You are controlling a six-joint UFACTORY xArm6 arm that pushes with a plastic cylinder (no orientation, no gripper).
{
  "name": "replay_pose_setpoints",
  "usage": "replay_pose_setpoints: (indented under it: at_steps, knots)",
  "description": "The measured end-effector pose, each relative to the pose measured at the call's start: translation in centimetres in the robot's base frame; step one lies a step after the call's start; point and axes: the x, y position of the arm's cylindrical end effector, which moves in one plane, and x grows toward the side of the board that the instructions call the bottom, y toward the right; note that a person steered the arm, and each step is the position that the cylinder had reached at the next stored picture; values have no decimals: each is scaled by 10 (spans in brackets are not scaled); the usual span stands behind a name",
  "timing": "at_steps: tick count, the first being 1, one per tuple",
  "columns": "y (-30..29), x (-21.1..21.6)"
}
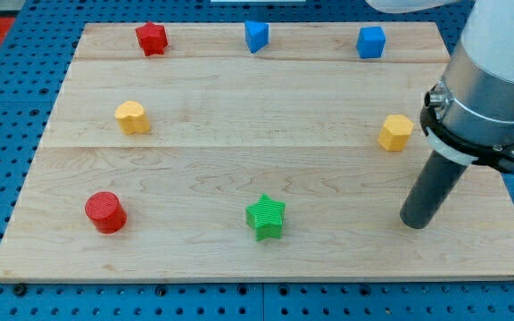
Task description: Put the green circle vertical below the hexagon
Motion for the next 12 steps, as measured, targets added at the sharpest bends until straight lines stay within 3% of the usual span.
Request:
replay_pose_setpoints:
  at_steps: [9,12]
  knots:
    - [-12,-3]
    - [15,25]
